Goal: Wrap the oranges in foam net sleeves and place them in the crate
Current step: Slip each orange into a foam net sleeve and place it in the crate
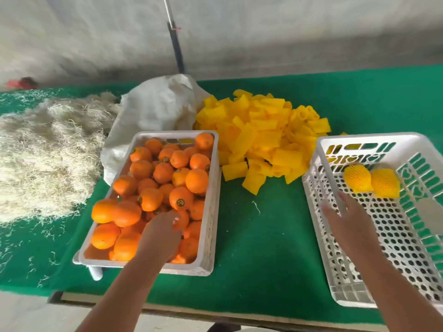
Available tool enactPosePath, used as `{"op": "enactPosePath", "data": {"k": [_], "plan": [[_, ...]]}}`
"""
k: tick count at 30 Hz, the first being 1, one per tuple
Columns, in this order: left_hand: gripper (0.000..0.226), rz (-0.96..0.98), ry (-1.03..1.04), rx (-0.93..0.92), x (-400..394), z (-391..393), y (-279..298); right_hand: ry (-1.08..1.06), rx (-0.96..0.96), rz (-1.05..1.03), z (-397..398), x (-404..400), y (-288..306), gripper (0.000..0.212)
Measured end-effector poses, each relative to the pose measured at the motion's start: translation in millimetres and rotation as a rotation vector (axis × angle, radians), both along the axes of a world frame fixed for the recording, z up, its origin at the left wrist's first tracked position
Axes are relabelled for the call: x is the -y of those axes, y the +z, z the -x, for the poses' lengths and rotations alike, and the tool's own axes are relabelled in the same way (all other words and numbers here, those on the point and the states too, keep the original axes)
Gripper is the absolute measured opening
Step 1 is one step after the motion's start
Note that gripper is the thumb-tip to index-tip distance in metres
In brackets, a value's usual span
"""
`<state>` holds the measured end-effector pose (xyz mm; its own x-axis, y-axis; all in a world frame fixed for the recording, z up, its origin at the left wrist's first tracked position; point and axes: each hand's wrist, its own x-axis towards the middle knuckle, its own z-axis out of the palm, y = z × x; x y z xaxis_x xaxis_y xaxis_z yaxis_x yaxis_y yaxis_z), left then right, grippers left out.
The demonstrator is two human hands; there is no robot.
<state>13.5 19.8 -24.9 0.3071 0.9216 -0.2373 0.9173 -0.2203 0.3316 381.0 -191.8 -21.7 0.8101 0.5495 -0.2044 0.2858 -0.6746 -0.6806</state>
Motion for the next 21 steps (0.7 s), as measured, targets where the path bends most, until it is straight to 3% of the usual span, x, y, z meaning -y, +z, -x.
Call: {"op": "enactPosePath", "data": {"k": [3,8,15,21], "plan": [[0.041,-0.019,-0.095,-0.063,-3,7,3,0.028,0.091,-0.024,33,-5,8,0.055],[0.052,-0.298,-0.175,-0.168,-3,27,-2,0.051,0.059,-0.027,82,-25,6,0.048],[0.044,-0.156,-0.113,-0.197,-15,34,-4,0.176,-0.013,0.016,126,-48,-17,0.039],[0.041,-0.176,-0.110,-0.037,-20,45,-1,0.314,-0.041,0.148,135,-66,-47,0.042]]}}
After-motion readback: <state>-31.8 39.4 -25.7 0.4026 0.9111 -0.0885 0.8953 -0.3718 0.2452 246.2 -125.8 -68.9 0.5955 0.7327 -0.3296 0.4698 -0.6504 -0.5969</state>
